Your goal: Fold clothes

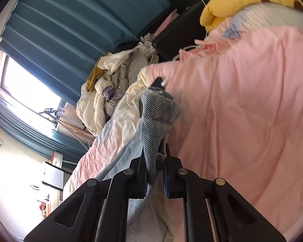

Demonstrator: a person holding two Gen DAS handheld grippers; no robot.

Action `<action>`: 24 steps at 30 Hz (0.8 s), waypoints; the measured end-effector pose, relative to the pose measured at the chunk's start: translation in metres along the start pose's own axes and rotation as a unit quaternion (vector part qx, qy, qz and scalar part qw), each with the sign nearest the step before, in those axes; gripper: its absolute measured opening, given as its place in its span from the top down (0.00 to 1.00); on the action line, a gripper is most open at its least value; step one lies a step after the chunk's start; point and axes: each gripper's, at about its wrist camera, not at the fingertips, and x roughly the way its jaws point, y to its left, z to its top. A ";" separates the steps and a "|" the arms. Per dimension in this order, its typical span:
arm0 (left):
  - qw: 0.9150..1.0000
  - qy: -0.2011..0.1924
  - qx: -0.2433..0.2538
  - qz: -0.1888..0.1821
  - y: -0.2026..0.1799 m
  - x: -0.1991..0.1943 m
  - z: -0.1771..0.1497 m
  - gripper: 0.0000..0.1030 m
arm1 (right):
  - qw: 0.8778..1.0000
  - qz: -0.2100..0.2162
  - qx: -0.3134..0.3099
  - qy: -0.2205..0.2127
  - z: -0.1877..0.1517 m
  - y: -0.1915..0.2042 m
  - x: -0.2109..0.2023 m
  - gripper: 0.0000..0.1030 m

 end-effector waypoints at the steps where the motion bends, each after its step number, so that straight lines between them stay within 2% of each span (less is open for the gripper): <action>1: 1.000 0.003 0.004 0.004 0.002 0.003 -0.003 0.91 | 1.000 0.006 -0.004 -0.007 -0.003 -0.005 0.002 0.90; 4: 0.999 0.008 0.039 0.019 -0.002 0.011 -0.007 0.89 | 0.999 0.020 -0.024 -0.031 -0.012 -0.015 0.006 0.90; 7: 0.997 0.003 0.071 0.030 -0.009 0.007 -0.011 0.86 | 0.999 0.011 -0.029 -0.033 -0.018 -0.019 0.012 0.90; 10: 0.996 -0.008 0.089 0.025 -0.010 -0.006 -0.016 0.75 | 0.999 0.010 -0.023 -0.029 -0.021 -0.024 0.016 0.89; 11: 0.994 -0.008 0.103 0.025 -0.011 -0.010 -0.018 0.65 | 0.999 0.013 -0.020 -0.027 -0.021 -0.026 0.017 0.89; 13: 0.991 -0.006 0.128 0.023 -0.013 -0.020 -0.021 0.57 | 0.999 0.024 -0.011 -0.023 -0.022 -0.031 0.018 0.89; 16: 0.983 -0.016 0.177 0.037 -0.022 -0.040 -0.029 0.54 | 0.999 0.030 0.000 -0.018 -0.022 -0.037 0.020 0.85; 19: 0.972 -0.051 0.225 0.034 -0.033 -0.069 -0.041 0.53 | 0.999 0.031 0.001 -0.016 -0.024 -0.040 0.023 0.82; 21: 0.966 -0.071 0.246 0.026 -0.040 -0.088 -0.049 0.45 | 0.999 0.030 0.003 -0.009 -0.026 -0.043 0.029 0.75; 24: 0.958 -0.083 0.274 0.014 -0.055 -0.101 -0.061 0.42 | 1.000 0.024 0.007 0.003 -0.028 -0.049 0.040 0.65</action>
